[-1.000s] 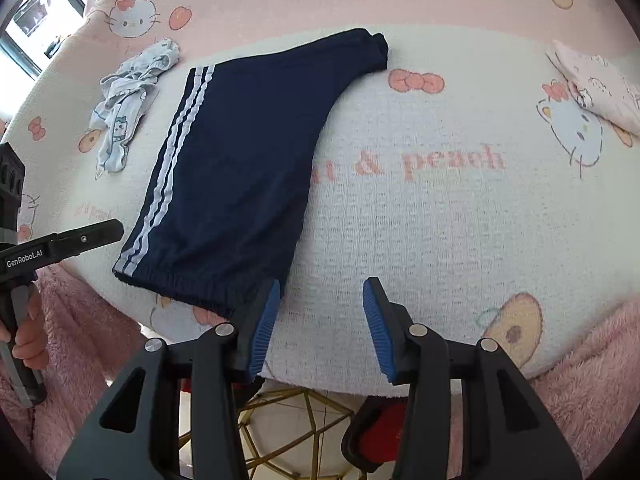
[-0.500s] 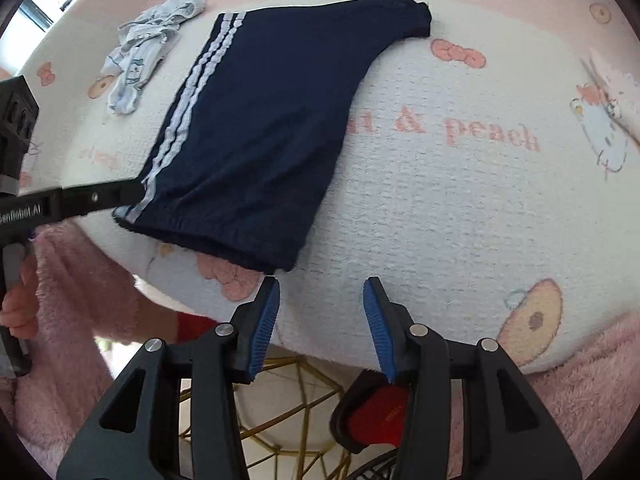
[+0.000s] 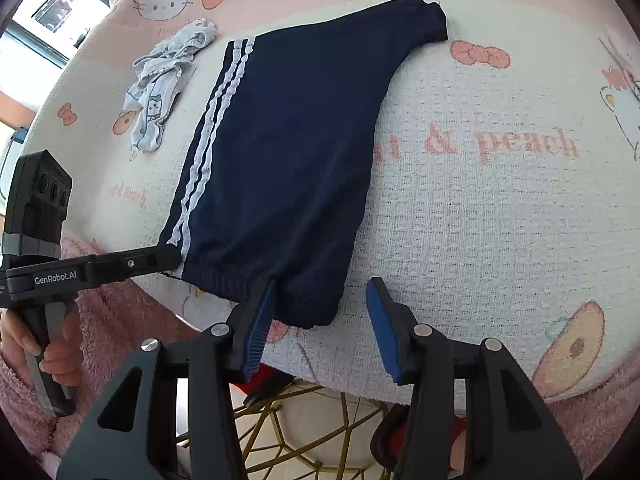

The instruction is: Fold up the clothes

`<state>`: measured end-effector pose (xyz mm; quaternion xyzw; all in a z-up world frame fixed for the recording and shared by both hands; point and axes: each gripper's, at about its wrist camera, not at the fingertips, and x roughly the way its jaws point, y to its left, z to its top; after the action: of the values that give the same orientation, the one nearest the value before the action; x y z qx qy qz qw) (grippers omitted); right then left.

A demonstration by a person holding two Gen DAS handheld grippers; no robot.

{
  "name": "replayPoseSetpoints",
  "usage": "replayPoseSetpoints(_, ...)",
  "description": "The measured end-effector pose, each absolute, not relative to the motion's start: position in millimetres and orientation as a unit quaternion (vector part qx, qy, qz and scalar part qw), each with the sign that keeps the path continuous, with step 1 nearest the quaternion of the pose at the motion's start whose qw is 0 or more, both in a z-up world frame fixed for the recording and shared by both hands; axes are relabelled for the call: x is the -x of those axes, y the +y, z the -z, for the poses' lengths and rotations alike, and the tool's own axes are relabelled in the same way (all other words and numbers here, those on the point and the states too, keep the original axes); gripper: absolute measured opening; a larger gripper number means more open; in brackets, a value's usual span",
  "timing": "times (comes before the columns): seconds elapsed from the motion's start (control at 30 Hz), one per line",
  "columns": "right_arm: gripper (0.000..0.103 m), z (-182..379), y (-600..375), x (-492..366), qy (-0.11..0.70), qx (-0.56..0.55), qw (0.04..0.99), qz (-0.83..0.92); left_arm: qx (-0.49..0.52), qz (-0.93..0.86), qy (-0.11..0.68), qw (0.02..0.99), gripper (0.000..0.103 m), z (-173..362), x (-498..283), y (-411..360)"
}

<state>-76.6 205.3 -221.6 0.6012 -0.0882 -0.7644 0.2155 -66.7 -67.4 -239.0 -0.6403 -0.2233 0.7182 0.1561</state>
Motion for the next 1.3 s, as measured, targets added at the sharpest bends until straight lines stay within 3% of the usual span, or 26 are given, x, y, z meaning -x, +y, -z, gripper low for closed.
replayPoseSetpoints(0.17,0.032,226,201,77,-0.091,-0.602,0.226,0.761,0.646,-0.718,-0.216,0.144,0.024,242,66,-66)
replayPoseSetpoints(0.33,0.018,223,206,76,-0.119,-0.599,0.234,0.756,0.638,-0.712,-0.249,0.154,0.020,240,64,-76)
replayPoseSetpoints(0.77,0.018,212,223,59,-0.177,-0.617,0.230,0.731,0.633,-0.704,-0.276,0.166,0.018,220,40,-85)
replayPoseSetpoints(1.1,0.018,182,223,112,-0.256,-0.572,0.263,0.733,0.598,-0.704,-0.334,0.187,0.017,188,103,-96)
replayPoseSetpoints(1.3,0.018,175,212,143,-0.236,-0.583,0.251,0.736,0.628,-0.704,-0.279,0.180,0.017,192,119,-89)
